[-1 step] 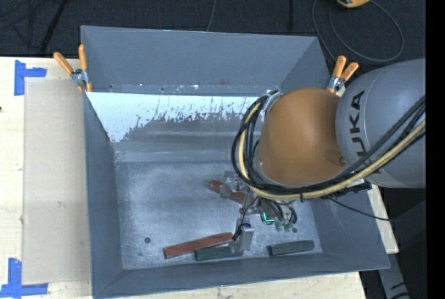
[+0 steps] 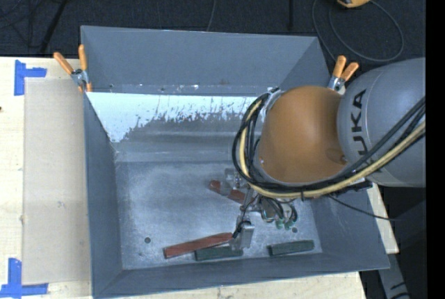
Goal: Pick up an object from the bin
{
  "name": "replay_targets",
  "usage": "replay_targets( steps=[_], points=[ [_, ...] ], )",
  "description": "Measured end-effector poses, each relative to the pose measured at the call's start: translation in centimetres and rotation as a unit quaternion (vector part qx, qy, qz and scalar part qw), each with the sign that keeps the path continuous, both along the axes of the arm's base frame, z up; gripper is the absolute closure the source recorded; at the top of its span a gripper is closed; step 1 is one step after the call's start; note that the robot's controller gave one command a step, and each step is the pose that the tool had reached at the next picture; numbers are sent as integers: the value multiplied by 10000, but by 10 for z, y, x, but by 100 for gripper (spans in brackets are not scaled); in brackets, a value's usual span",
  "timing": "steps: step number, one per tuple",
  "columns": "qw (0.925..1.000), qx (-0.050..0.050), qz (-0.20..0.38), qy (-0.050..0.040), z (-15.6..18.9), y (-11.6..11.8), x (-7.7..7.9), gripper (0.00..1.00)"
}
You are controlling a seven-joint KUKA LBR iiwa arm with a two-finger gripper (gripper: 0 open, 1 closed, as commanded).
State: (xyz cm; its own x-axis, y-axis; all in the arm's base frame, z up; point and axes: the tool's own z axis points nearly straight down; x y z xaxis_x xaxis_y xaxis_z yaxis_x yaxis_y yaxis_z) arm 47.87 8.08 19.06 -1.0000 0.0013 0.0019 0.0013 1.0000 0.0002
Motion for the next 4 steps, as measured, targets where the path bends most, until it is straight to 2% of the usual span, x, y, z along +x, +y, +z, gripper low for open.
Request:
replay_targets(
  steps=[1,2,3,4],
  points=[
    [9993,1,384,-41,-44,44,28,0],
    [9998,7,176,-1,-83,57,16,0],
    [9996,3,272,-3,-111,29,32,0],
    [9977,-5,-681,26,-119,21,13,100]
  ],
)
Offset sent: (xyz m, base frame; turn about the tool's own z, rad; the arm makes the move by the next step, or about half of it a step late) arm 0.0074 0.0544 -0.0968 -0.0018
